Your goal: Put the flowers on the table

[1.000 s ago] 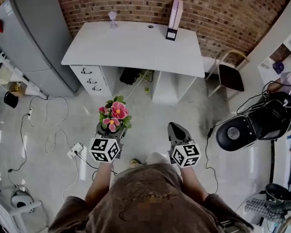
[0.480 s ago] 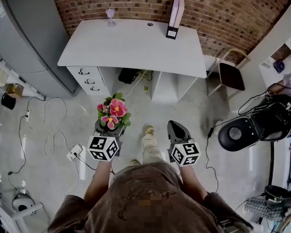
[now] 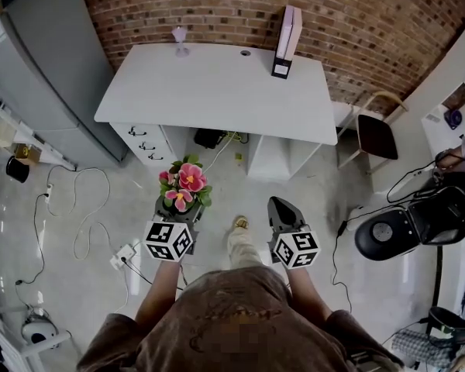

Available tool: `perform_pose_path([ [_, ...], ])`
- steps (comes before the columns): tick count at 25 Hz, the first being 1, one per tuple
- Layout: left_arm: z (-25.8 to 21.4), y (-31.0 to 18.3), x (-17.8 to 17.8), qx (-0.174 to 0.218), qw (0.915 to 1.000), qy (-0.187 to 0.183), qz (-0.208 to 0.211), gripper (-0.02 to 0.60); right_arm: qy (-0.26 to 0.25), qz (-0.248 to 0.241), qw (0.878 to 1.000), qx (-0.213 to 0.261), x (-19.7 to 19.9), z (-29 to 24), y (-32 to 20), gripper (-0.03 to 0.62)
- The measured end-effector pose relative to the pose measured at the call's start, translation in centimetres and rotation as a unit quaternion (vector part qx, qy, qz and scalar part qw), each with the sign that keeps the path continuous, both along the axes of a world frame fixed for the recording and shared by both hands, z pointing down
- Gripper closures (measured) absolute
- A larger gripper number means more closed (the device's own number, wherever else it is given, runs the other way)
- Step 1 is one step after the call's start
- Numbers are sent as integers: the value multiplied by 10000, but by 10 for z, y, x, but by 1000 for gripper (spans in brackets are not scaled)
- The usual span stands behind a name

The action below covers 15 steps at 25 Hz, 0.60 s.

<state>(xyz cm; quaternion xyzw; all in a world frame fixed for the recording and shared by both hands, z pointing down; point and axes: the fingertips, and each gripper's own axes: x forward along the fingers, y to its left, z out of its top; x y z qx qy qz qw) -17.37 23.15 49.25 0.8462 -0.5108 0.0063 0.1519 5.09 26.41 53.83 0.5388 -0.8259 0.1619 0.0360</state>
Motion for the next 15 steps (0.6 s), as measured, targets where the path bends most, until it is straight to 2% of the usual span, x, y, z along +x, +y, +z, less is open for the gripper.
perform_pose_path([
  [15,-22,-133,24,-41,10000,-61,-27,233,-87,-106,9999,-21,21,-18,-138,591],
])
